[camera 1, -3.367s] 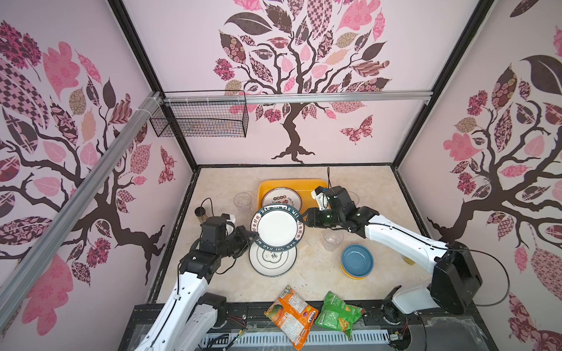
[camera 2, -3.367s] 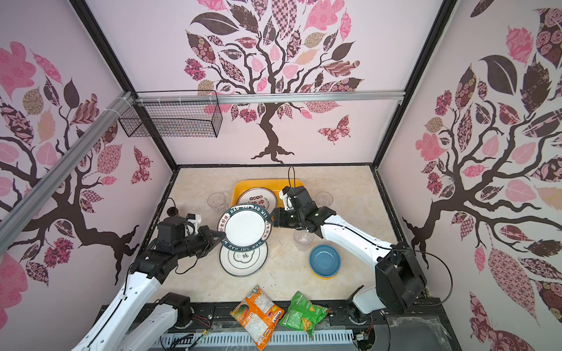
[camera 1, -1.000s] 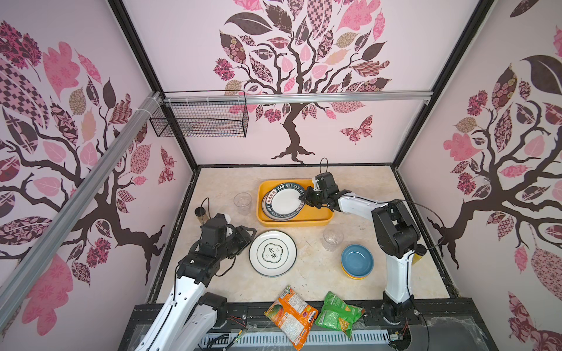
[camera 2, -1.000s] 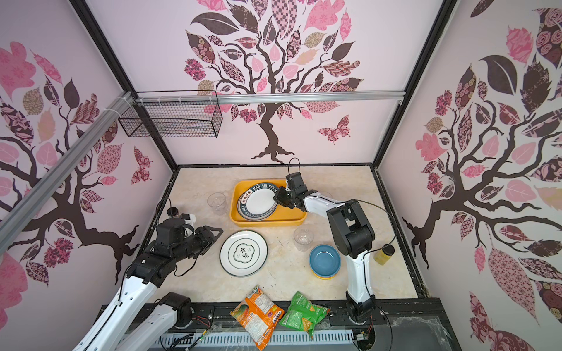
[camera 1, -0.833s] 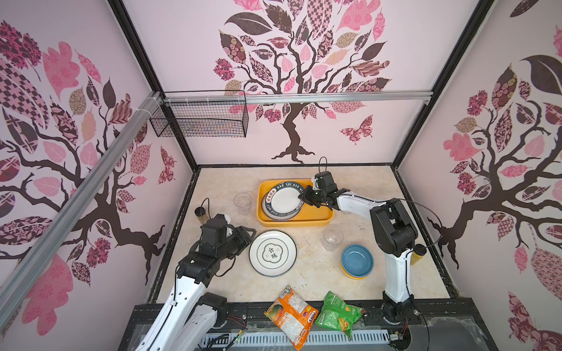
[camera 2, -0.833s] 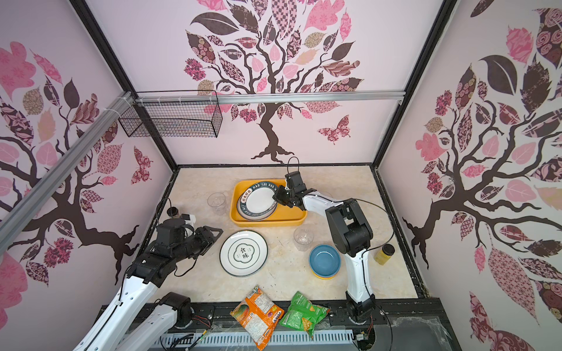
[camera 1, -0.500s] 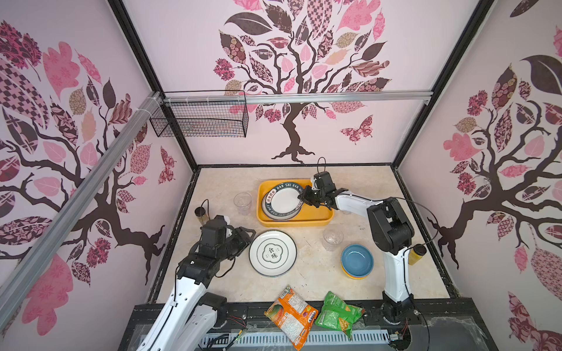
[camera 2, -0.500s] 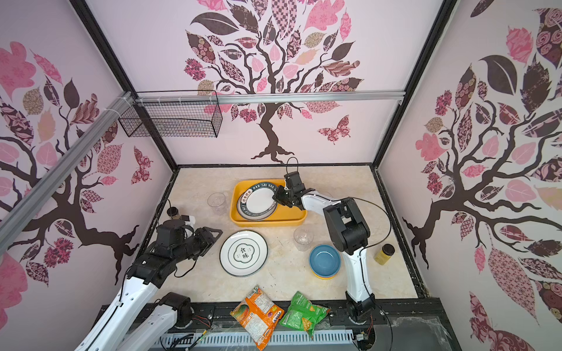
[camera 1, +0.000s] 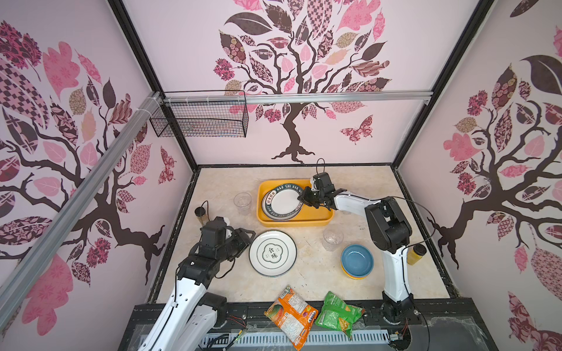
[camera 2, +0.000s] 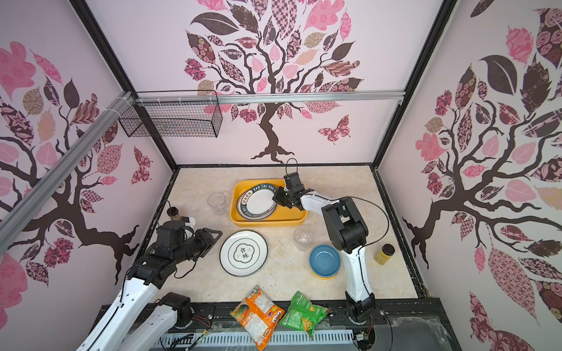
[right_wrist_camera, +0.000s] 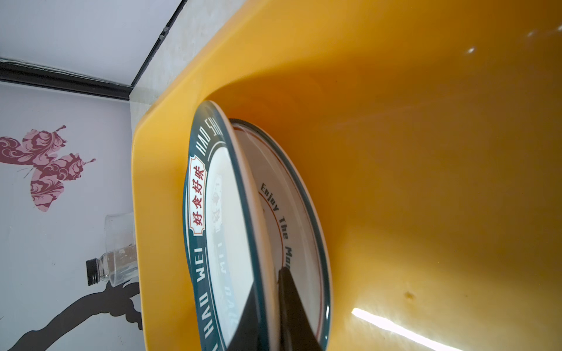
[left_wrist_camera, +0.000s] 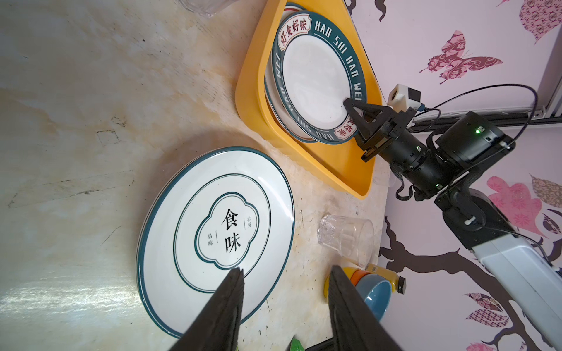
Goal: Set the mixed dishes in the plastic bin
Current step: 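Lower the green-rimmed plate into the yellow bin onto the other plate, then open the right gripper and release the plate flat in the bin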
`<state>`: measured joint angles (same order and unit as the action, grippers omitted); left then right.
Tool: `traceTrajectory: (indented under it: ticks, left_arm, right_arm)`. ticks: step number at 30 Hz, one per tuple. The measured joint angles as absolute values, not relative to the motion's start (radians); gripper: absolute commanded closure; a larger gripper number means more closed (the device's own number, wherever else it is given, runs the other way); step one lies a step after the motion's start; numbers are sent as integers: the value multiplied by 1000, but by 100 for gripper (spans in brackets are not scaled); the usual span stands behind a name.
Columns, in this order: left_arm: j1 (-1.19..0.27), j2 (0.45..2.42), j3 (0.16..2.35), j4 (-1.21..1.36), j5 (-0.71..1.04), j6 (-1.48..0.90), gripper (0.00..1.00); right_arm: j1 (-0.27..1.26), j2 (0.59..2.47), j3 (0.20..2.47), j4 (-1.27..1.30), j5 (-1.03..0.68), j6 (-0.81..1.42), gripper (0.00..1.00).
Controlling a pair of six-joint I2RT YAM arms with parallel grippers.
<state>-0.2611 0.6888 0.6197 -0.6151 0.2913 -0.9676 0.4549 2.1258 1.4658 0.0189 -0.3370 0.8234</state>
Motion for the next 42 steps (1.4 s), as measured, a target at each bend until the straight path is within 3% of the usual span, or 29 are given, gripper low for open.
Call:
traceTrajectory:
  ticks: [5,8,12,42]
  left_arm:
    - [-257,689,616,-615,294,-968,52]
    - [-253,686,609,-615,297,-969,52]
    - [-250,683,604,-614,300,-972,52]
    - [-242,674,587,-607,308,-980,52]
  right_arm:
    - [455,2145,1468,21,-345,826,89]
    - [455,2156,1482,20,-355,832,77]
    - [455,2158,1491,1,-355,818,73]
    - [464,2152,1568,-226,-112,612,73]
